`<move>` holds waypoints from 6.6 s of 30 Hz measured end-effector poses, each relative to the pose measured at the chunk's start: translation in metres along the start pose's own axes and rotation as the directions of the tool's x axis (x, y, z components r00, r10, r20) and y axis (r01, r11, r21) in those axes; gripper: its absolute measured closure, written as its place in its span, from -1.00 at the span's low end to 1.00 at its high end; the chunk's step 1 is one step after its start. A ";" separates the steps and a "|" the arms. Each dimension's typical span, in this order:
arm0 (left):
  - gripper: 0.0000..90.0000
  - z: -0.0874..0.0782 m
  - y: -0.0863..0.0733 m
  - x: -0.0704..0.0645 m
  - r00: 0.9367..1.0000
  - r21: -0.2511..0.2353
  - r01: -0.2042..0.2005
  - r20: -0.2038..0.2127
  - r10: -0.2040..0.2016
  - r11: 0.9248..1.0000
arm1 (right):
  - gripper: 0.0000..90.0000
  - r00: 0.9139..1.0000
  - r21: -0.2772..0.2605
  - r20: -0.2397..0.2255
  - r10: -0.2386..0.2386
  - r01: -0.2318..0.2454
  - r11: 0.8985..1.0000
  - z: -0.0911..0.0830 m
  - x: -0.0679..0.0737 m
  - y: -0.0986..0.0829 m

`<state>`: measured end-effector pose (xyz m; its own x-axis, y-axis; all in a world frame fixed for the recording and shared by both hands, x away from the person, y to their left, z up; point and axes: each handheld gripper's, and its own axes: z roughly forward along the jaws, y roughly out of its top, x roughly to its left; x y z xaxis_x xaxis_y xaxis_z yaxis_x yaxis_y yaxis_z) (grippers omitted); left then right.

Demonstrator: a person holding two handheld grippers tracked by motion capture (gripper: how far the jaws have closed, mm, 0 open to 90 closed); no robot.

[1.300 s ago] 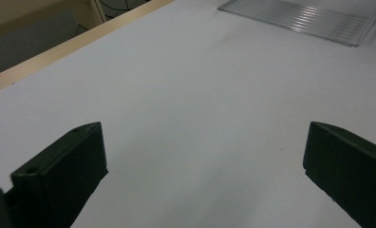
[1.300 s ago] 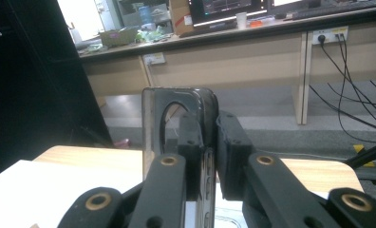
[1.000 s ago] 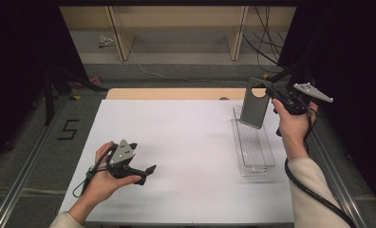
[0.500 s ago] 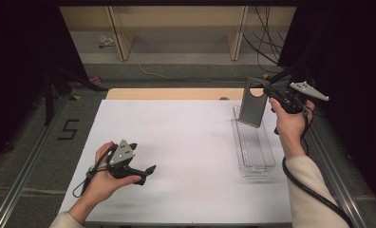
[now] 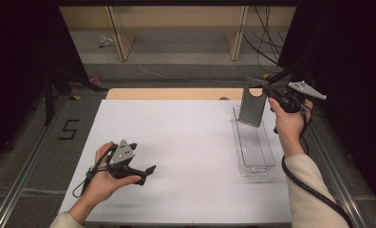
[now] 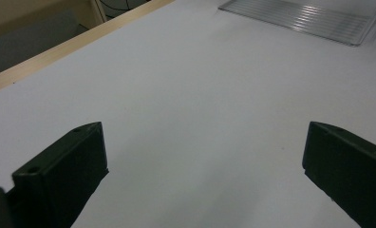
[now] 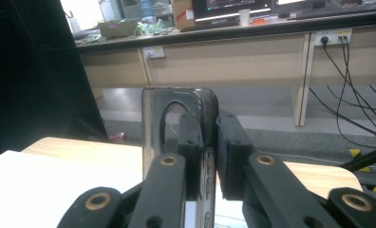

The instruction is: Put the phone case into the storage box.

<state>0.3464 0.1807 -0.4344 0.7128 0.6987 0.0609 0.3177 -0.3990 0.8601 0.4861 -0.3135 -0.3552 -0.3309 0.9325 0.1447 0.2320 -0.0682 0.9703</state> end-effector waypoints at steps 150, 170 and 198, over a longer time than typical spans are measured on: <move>-0.96 0.001 0.001 0.000 1.000 -0.008 0.009 0.010 -0.009 1.000 | 0.56 0.998 0.203 0.003 -0.070 0.068 0.977 0.063 -0.012 -0.030; -0.96 0.001 0.001 -0.001 1.000 -0.008 0.009 0.012 -0.009 1.000 | 0.08 0.991 0.227 0.056 -0.125 0.110 0.968 0.072 -0.012 -0.027; -0.96 0.001 0.001 -0.001 1.000 -0.007 0.008 0.014 -0.008 1.000 | -0.25 0.992 0.204 0.046 -0.118 0.106 0.973 0.061 -0.004 -0.027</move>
<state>0.3469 0.1787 -0.4341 0.7190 0.6935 0.0467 0.3193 -0.3892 0.8641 0.5367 -0.2937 -0.3934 -0.3135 0.9494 0.0202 0.3776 0.1051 0.9200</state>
